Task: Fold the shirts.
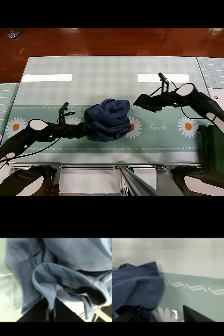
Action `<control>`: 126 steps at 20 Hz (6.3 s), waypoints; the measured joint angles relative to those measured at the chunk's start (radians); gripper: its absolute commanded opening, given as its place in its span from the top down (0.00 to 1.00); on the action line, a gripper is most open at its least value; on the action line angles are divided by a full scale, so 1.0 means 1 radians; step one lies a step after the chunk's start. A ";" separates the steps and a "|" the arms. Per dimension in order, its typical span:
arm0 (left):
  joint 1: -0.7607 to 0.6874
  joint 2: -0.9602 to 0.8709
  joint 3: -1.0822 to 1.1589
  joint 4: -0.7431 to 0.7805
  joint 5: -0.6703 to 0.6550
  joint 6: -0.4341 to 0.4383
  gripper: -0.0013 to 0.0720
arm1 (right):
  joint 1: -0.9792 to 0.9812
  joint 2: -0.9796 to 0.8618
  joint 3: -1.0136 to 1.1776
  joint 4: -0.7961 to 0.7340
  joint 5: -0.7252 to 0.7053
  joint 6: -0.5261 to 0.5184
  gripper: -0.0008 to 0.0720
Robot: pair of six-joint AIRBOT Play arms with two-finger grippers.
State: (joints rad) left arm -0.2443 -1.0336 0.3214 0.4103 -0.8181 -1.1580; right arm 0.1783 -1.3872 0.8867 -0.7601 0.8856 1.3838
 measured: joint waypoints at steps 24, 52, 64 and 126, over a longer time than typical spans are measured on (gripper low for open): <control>0.169 0.050 0.218 -0.009 -0.177 0.060 0.95 | 0.015 -0.206 0.514 0.048 0.244 -0.028 0.94; 0.769 0.599 1.315 0.573 -0.341 -0.199 0.95 | -0.241 0.816 0.887 -0.706 0.643 0.180 0.94; 0.745 0.687 0.720 0.579 -0.399 -0.195 0.95 | -0.241 0.900 0.265 -0.544 0.603 0.211 0.94; 0.196 -0.122 0.194 0.076 0.085 -0.068 0.95 | -0.237 -0.116 0.115 -0.182 0.051 0.048 0.35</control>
State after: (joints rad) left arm -0.0483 -1.1557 0.5152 0.4862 -0.7326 -1.2263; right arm -0.0582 -1.5032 1.0016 -0.9417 0.9367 1.4319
